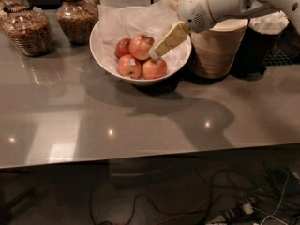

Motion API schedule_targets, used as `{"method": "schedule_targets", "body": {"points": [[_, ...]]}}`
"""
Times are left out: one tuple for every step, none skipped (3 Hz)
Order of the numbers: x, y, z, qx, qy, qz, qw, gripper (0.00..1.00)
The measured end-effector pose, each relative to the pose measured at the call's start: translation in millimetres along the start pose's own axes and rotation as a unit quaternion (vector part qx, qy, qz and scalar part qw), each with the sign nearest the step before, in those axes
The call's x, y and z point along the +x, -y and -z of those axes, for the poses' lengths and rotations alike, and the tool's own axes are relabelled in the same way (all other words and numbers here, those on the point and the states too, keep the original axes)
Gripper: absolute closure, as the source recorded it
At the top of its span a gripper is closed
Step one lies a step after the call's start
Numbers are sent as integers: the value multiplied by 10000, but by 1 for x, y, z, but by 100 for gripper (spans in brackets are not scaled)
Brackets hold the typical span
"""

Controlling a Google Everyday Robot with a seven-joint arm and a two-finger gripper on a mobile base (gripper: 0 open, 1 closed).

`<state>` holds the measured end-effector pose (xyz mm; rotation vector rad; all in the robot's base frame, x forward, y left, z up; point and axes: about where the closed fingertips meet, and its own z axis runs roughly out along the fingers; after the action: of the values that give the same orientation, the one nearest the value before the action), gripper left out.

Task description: Pick apple from white bowl

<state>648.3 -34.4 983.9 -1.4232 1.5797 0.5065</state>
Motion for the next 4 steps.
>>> {"method": "schedule_targets", "body": {"points": [[11, 12, -29, -342, 335, -153, 9987, 0], [23, 18, -50, -596, 475, -264, 9967, 0], [36, 18, -63, -753, 392, -309, 9959, 0], [43, 14, -71, -847, 135, -196, 9961, 0]]}}
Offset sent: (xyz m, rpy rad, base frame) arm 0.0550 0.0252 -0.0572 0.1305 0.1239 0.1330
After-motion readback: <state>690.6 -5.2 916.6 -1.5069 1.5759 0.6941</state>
